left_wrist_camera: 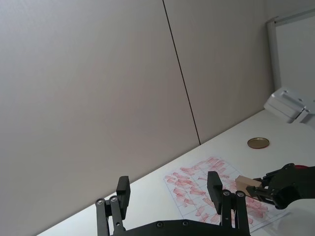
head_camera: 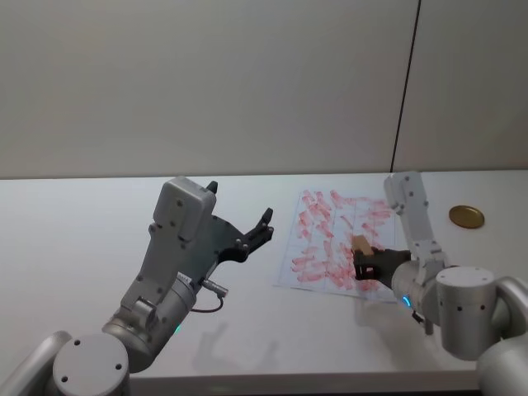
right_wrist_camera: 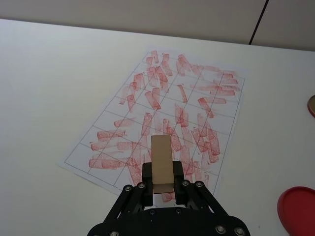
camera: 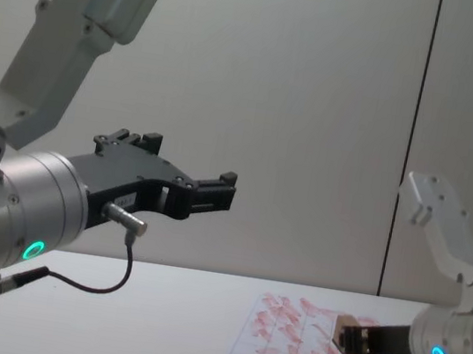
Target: Use the one hand to pick up the stamp and affix it onto the A4 paper.
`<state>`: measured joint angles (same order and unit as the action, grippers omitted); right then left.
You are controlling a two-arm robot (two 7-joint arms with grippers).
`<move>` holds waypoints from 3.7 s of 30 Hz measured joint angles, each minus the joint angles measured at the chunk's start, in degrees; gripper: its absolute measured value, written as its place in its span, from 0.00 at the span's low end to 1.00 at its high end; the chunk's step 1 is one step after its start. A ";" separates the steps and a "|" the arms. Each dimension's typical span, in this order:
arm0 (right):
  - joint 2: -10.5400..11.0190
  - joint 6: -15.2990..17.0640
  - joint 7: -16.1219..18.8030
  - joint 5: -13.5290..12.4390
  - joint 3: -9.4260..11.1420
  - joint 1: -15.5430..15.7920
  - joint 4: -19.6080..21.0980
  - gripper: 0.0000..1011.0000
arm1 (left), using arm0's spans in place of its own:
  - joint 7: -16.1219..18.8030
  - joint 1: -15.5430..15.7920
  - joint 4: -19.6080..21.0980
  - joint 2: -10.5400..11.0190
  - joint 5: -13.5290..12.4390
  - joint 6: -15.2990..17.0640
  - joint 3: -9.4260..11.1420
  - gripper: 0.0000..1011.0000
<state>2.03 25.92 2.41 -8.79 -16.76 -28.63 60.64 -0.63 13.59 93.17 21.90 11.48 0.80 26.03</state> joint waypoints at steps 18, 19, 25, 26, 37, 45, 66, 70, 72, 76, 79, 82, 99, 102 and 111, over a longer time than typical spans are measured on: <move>-1.83 -1.59 0.11 0.17 0.00 -3.80 -9.64 0.21 | 0.01 0.00 0.00 0.00 0.00 0.00 0.00 0.98; -1.93 -1.68 0.15 0.19 -0.01 -4.01 -10.14 0.21 | 0.00 0.00 0.00 0.00 0.00 0.00 0.00 0.98; -2.48 -2.52 0.63 0.34 -0.08 -5.23 -13.31 0.21 | 0.00 0.00 0.00 0.00 0.00 0.00 0.00 0.98; -2.48 -2.52 0.63 0.34 -0.08 -5.23 -13.31 0.21 | 0.00 0.00 0.00 0.00 0.00 0.00 0.00 0.98; -3.17 -3.92 1.43 0.50 -0.13 -6.91 -17.79 0.21 | 0.00 0.00 0.00 0.00 0.00 0.00 0.00 0.98; -3.52 -4.59 1.72 0.50 0.06 -7.81 -20.05 0.21 | 0.00 0.00 0.00 0.00 0.00 0.00 0.00 0.98; -3.89 -5.01 1.90 0.20 0.72 -9.04 -23.65 0.21 | 0.00 0.00 0.00 0.00 0.00 0.00 0.00 0.98; -3.90 -5.18 1.90 0.17 0.87 -9.06 -23.82 0.21 | 0.00 0.00 0.00 0.00 0.00 0.00 0.00 0.98; -3.90 -5.24 1.90 0.16 0.94 -9.05 -23.82 0.21 | 0.01 0.00 0.00 0.00 0.00 0.00 0.00 0.98; -3.72 -5.39 1.68 0.13 1.17 -8.53 -22.48 0.21 | 0.01 0.00 0.00 0.00 0.00 0.00 0.00 0.98; -3.51 -5.39 1.46 0.08 1.32 -7.99 -21.08 0.21 | 0.00 0.00 0.00 0.00 0.00 0.00 0.00 0.98; -3.14 -5.23 1.19 -0.01 1.55 -6.99 -18.62 0.21 | 0.00 0.00 0.00 0.00 0.00 0.00 0.00 0.98; 0.01 -2.88 -1.22 -2.61 4.45 -0.95 2.94 0.21 | 0.00 0.00 0.00 0.00 0.00 0.00 0.00 0.98; 0.77 -2.27 -2.15 -3.23 5.33 -0.01 5.74 0.21 | 0.00 0.00 0.00 0.00 0.00 0.00 0.00 0.98; 2.98 0.02 -5.20 -4.63 8.05 2.40 10.32 0.21 | 0.00 0.00 0.00 0.00 0.00 0.00 0.00 0.98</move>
<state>5.01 25.94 -2.79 -13.42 -8.71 -26.22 70.96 -0.63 13.59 93.17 21.89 11.48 0.80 26.02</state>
